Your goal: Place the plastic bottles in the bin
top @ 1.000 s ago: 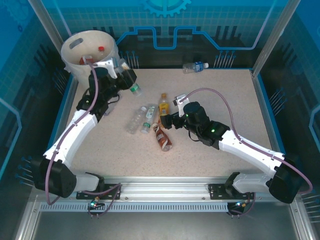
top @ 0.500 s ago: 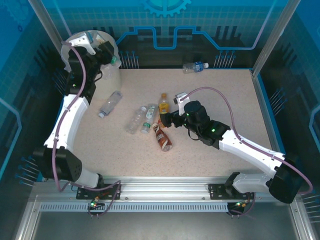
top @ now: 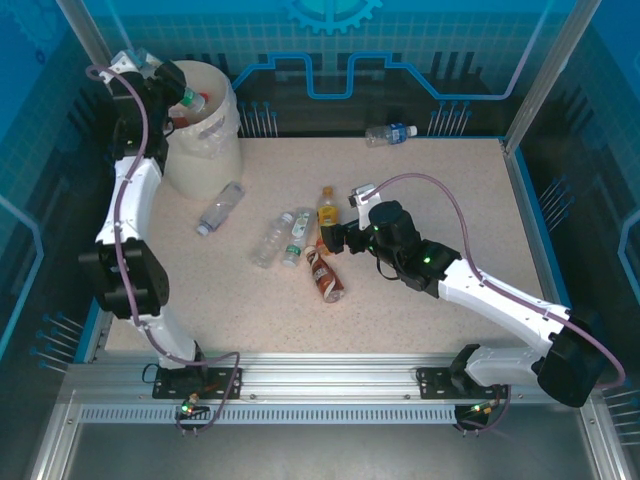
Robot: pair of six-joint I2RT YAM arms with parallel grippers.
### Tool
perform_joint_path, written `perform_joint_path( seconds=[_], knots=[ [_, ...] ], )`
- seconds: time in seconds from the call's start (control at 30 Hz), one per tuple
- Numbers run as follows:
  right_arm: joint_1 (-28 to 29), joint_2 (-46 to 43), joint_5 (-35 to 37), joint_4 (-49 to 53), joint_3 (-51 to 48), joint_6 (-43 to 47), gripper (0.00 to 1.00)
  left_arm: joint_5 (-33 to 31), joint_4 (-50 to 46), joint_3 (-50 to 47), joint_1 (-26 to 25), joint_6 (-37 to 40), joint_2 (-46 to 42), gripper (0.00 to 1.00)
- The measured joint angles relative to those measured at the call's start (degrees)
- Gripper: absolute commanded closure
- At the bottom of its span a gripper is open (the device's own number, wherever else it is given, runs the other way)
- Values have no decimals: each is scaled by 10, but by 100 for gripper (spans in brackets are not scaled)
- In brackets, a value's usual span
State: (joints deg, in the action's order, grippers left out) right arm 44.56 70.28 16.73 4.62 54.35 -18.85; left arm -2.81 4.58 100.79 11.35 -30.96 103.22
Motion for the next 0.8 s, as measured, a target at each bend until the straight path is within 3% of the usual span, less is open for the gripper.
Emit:
perform_joint_path(
  seconds=[0.4,0.53,0.8],
  knots=[
    [0,0,3,9,0,-4,0,27,-55,107,20,-32,122,42],
    [-1,0,5,10,0,-6,0,29,-85,119,20,-47,134,24],
    [-4,3,9,16,0,-6,0,26,-151,153,20,-57,145,1]
  ],
)
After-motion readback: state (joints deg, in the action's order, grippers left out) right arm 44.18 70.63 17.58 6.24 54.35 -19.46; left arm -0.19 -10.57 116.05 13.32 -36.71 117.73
